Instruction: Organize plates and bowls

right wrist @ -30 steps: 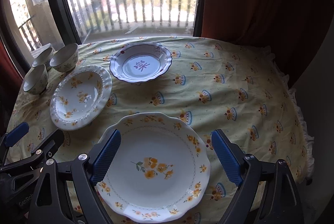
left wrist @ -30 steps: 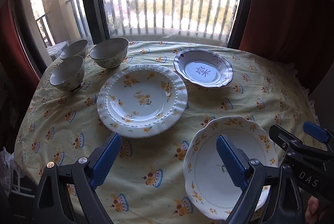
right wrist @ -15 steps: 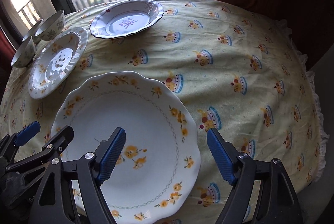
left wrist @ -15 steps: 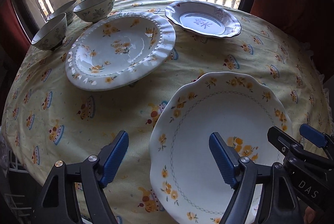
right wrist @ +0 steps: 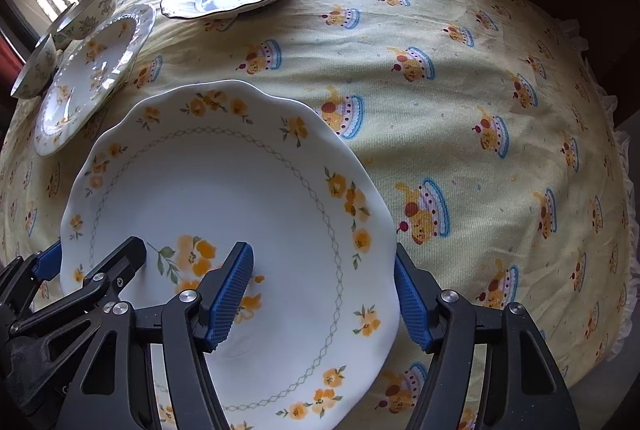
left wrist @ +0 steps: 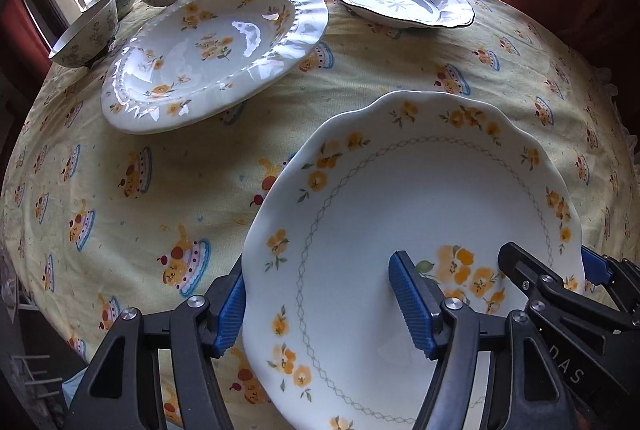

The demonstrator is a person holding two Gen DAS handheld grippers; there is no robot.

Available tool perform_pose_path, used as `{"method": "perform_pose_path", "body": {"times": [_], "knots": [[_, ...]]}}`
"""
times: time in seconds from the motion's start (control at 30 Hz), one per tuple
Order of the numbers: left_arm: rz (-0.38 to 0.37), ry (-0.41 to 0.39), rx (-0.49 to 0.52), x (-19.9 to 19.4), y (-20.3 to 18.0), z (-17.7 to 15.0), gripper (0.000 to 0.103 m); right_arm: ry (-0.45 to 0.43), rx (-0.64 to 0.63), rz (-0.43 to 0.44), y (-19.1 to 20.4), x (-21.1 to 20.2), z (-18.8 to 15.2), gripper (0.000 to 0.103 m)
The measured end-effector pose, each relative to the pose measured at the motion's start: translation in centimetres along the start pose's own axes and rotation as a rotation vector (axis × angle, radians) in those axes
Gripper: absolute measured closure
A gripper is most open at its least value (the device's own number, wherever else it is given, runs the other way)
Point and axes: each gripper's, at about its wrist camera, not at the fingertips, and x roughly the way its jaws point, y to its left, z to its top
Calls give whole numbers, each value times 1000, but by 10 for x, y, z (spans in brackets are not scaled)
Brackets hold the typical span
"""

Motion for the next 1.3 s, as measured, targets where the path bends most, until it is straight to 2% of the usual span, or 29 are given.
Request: {"method": "perform_pose_path", "body": {"times": [0.17, 0.37, 0.53, 0.7, 1.03, 1.3], "knots": [[6, 4, -9, 1, -2, 0, 35, 5, 4, 17, -4, 5, 0, 34], [15, 15, 14, 0, -2, 1, 35, 28, 3, -2, 1, 6, 1, 35], [12, 22, 26, -4, 8, 0, 36, 35, -20, -10, 11, 2, -4, 37], [-6, 9, 39, -13, 23, -1, 36, 33, 18, -4, 19, -4, -9, 37], [-35, -12, 62, -30, 72, 8, 35, -26, 47, -17, 63, -33, -6, 37], [-54, -36, 105, -42, 128, 21, 35, -43, 95, -28, 122, -49, 1, 37]]}}
